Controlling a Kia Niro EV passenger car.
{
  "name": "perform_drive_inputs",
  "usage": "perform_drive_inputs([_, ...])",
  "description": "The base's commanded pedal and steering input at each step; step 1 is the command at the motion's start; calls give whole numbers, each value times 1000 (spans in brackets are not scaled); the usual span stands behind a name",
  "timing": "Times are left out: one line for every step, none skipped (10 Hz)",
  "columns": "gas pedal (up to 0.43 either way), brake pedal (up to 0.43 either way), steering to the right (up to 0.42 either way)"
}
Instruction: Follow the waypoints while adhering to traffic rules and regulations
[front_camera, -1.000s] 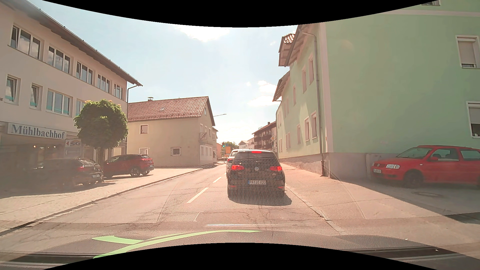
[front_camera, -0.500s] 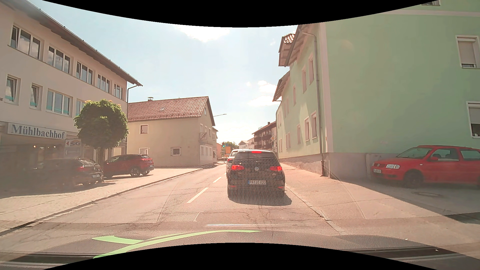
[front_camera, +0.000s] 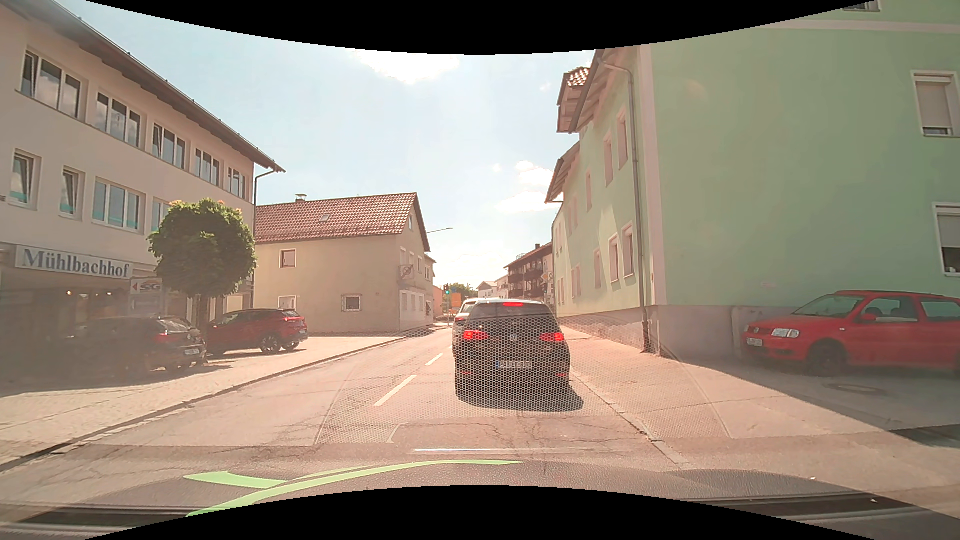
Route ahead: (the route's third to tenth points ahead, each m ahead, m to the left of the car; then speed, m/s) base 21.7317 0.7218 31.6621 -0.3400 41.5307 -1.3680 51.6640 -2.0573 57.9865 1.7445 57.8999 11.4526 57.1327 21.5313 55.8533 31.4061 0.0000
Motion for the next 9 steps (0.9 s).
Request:
perform_drive_inputs([0, 317, 11])
perform_drive_inputs([0, 317, 11])
perform_drive_inputs([0, 317, 11])
perform_drive_inputs([0, 317, 11])
perform_drive_inputs([0, 317, 11])
perform_drive_inputs([0, 317, 11])
perform_drive_inputs([0, 317, 11])
perform_drive_inputs([0, 317, 11])
perform_drive_inputs([0, 323, 11])
